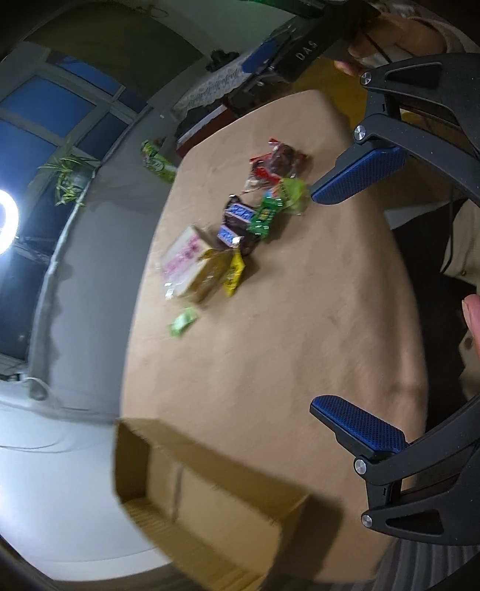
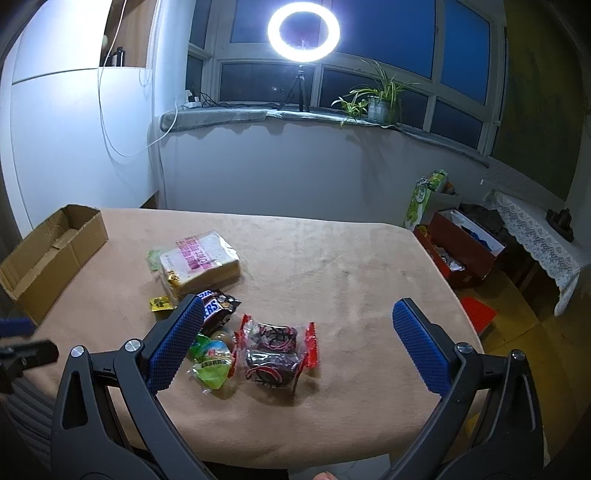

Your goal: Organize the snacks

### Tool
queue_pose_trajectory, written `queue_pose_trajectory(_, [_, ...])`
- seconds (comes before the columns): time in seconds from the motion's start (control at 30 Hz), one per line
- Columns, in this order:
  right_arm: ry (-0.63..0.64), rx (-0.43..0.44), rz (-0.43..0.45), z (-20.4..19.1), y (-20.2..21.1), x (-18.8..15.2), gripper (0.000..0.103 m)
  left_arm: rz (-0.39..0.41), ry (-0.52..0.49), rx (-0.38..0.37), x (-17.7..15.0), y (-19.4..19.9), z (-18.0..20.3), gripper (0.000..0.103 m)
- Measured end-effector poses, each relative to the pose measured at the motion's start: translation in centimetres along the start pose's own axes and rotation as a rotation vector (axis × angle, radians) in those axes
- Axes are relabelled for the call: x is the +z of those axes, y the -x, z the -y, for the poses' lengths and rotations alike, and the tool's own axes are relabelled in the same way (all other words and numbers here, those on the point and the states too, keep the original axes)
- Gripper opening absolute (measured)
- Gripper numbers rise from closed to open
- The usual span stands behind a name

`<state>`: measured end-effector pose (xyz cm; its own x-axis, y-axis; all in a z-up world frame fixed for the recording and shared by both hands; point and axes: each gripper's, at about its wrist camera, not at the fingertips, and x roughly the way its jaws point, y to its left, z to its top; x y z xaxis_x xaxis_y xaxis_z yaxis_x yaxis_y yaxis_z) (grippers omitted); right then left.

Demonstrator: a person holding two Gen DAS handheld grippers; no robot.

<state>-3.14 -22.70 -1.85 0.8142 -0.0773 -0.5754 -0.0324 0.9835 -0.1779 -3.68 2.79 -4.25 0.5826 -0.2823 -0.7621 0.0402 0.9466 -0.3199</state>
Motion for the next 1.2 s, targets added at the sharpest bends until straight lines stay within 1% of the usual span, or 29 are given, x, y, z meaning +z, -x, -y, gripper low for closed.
queue_pose_trajectory(0.13, [0.01, -0.024, -0.007, 0.0, -0.3, 0.2, 0.103, -0.038, 0.003, -0.016, -0.4, -1.2, -0.4, 0.103])
queue_pose_trajectory(0.23, [0.02, -0.034, -0.01, -0.3, -0.7, 0.4, 0.103, -0.045, 0.0, -0.016, -0.2, -1.5, -0.8, 0.103])
queue_pose_trajectory(0.3, [0.028, -0.031, -0.013, -0.7, -1.1, 0.6, 0.103, -0.036, -0.017, 0.015, 0.0, -1.8, -1.0, 0.103])
queue_pose_trajectory(0.43, [0.045, -0.016, -0.023, -1.7, -2.1, 0.8, 0.103, 0.024, -0.074, 0.123, 0.7, -1.7, -1.3, 0.103])
queue_pose_trajectory(0.53, [0.058, -0.007, -0.033, -2.5, -3.0, 1.3, 0.103, 0.042, -0.098, 0.165, 1.2, -1.9, -1.7, 0.103])
queue_pose_trajectory(0.73, [0.061, 0.0, -0.046, -2.8, -4.0, 1.5, 0.103, 0.027, -0.094, 0.16, 1.7, -2.6, -2.4, 0.103])
queue_pose_trajectory(0.97, [0.048, -0.002, -0.037, -2.2, -3.7, 1.4, 0.103, 0.026, -0.102, 0.173, 1.4, -2.4, -1.4, 0.103])
queue_pose_trajectory(1.07, [0.032, -0.005, -0.027, -1.3, -3.1, 1.1, 0.103, 0.069, -0.115, 0.192, 1.4, -1.8, -1.1, 0.103])
queue_pose_trajectory(1.2, [-0.002, -0.002, -0.026, 0.0, -2.5, 0.4, 0.103, 0.145, -0.155, 0.248, 1.5, -0.8, -0.7, 0.103])
